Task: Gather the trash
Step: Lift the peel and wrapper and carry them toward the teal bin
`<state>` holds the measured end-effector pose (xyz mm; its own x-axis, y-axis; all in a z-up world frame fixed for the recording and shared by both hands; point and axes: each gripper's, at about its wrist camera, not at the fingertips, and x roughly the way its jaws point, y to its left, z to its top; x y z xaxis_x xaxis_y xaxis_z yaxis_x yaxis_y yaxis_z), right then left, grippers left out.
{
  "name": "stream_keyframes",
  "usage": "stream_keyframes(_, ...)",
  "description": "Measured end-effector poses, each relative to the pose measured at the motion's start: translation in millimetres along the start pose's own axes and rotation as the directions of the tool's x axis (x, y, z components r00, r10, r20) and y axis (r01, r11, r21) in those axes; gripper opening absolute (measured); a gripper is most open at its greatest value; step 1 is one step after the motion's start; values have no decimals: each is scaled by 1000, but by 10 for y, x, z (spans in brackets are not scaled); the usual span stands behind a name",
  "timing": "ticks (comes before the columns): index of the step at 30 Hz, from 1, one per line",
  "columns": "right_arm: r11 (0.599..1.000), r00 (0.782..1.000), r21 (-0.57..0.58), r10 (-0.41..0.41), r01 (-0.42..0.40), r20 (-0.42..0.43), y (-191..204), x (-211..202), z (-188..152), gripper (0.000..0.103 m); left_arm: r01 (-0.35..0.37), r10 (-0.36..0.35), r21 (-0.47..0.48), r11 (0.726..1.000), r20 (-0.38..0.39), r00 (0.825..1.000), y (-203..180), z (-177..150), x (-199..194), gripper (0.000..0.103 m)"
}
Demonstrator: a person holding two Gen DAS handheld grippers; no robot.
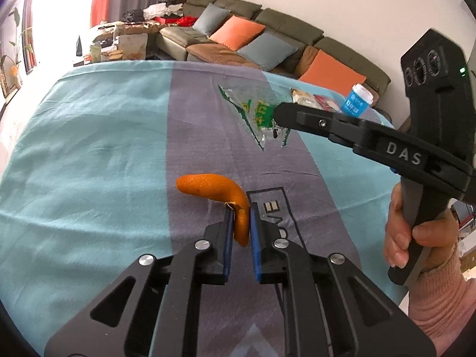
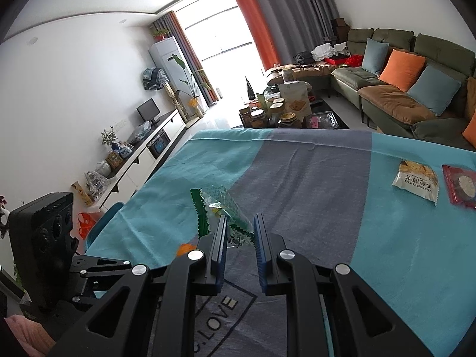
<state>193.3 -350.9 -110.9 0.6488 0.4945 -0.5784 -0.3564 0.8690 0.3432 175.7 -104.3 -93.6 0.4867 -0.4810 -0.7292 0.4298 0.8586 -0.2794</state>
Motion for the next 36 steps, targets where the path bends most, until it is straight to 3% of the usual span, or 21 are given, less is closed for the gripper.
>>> stream_keyframes(18, 997, 997, -7, 81, -81, 17, 337, -59, -82, 16, -44, 47, -31, 999, 120, 992, 161, -281, -778, 11)
stream_keyframes(36, 989, 989, -31, 148, -148, -10, 638, 27, -193, 16, -91, 101, -70, 993, 156, 982, 258, -557, -1182, 11)
